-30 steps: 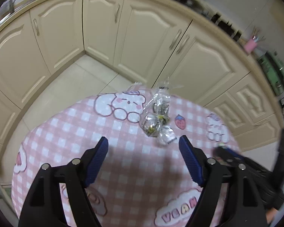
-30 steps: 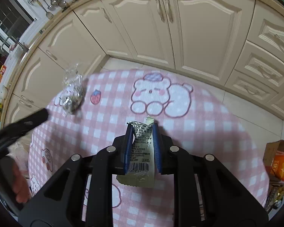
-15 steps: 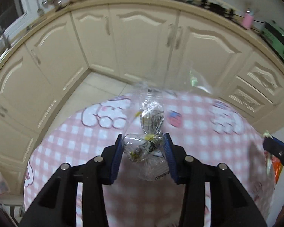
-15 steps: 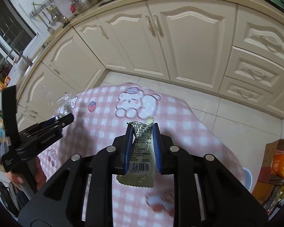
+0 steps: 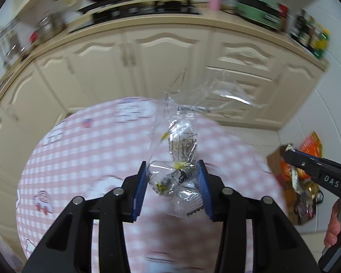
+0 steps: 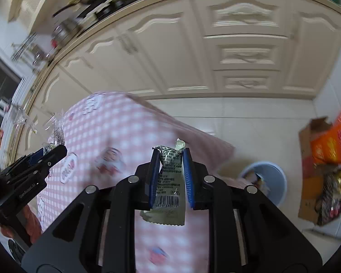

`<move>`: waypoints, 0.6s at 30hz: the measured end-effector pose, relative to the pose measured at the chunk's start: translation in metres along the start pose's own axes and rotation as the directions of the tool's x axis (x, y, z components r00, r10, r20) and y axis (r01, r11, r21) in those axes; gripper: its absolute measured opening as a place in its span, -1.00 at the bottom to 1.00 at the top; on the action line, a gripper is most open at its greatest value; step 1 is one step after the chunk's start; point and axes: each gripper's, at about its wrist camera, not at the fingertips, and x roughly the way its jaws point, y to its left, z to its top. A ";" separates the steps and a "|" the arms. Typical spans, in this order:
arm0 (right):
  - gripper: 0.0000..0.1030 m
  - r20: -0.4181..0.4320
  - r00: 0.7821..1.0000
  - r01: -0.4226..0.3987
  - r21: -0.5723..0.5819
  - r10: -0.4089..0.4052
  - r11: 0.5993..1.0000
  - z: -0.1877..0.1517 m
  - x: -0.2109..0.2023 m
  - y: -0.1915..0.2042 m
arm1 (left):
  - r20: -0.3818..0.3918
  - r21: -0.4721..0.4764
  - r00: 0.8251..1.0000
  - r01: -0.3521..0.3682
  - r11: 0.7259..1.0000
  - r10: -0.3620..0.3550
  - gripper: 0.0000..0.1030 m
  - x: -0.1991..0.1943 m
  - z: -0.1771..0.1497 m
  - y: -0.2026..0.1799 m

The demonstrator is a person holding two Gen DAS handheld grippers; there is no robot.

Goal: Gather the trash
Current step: 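Carry the snack strip and clear bag from the table to the blue bin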

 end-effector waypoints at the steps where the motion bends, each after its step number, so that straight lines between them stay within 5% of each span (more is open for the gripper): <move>1: -0.59 0.010 1.000 0.012 0.018 -0.012 1.000 -0.006 -0.010 -0.015 | -0.001 0.024 1.000 0.012 1.000 -0.012 -0.18 -0.003 -0.001 -0.017; 10: -0.59 0.045 0.995 0.081 0.169 -0.090 0.982 -0.047 -0.063 -0.121 | -0.029 0.214 0.989 0.149 0.965 -0.146 -0.18 -0.019 -0.017 -0.175; 18: -0.59 0.037 0.991 0.110 0.279 -0.125 0.954 -0.074 -0.086 -0.192 | -0.115 0.319 0.975 0.220 0.922 -0.193 -0.07 -0.009 -0.034 -0.265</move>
